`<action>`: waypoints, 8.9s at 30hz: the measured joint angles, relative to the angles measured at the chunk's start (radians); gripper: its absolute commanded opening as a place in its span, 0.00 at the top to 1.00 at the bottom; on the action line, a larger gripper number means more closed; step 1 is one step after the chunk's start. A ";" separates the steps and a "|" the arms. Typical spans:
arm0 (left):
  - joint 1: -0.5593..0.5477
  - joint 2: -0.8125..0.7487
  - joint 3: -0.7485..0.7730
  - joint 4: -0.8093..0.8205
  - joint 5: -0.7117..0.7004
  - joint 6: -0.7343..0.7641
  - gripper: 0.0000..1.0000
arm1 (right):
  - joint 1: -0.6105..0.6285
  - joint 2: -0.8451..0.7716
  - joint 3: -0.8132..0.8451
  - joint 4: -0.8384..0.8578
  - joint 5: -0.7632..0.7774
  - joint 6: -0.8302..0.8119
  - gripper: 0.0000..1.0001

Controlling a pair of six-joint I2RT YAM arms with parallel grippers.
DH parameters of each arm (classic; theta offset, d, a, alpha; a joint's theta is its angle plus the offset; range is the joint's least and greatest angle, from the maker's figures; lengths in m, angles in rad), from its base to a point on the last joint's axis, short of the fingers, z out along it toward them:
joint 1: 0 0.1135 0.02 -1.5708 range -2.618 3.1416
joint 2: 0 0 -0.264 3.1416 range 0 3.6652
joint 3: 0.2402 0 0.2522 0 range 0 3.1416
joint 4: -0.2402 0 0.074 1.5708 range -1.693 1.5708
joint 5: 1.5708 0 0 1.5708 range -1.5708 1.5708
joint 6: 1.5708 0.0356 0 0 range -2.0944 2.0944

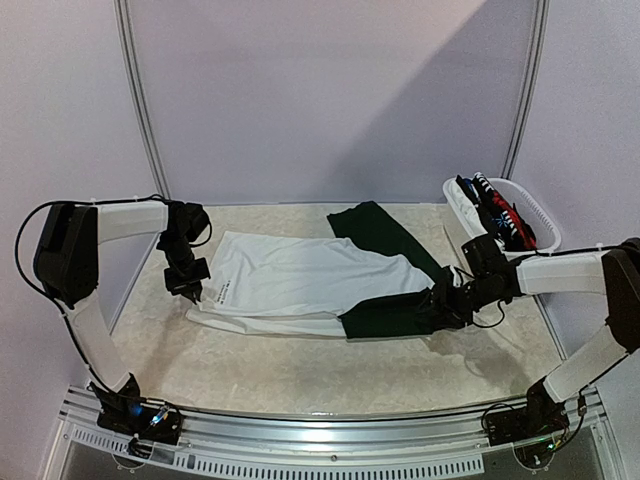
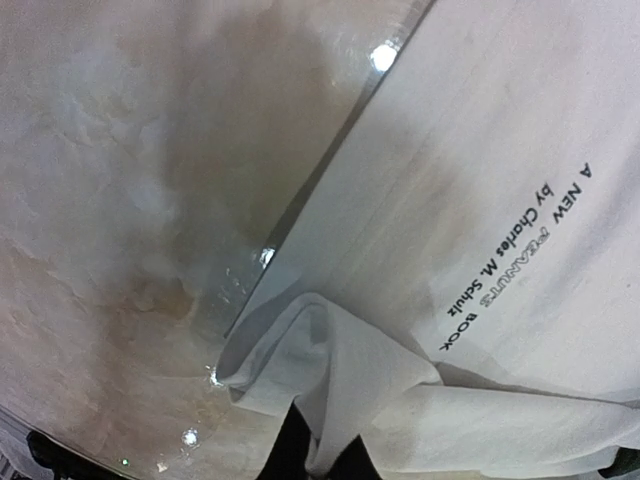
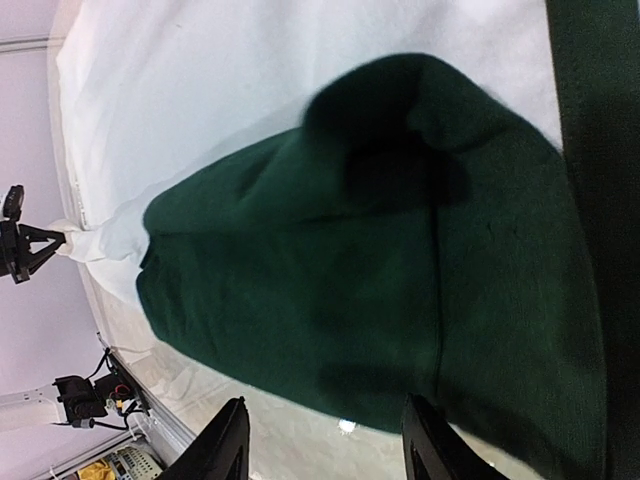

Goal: Fold and stack the mixed laundry pile
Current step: Adjust the flattened T-shirt at the center of the board, then fold the flattened T-shirt.

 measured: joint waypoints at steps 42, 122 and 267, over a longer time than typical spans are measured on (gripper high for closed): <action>0.000 0.000 0.000 -0.002 -0.003 0.019 1.00 | -0.003 0.025 0.067 -0.052 0.093 -0.037 0.47; -0.041 -0.446 -0.310 -0.032 0.005 -0.013 1.00 | 0.079 -0.447 0.063 -0.673 -0.066 0.006 1.00; -0.090 -0.220 -0.021 -0.190 -0.036 -0.003 1.00 | 0.102 -0.217 0.698 -1.008 0.099 0.137 1.00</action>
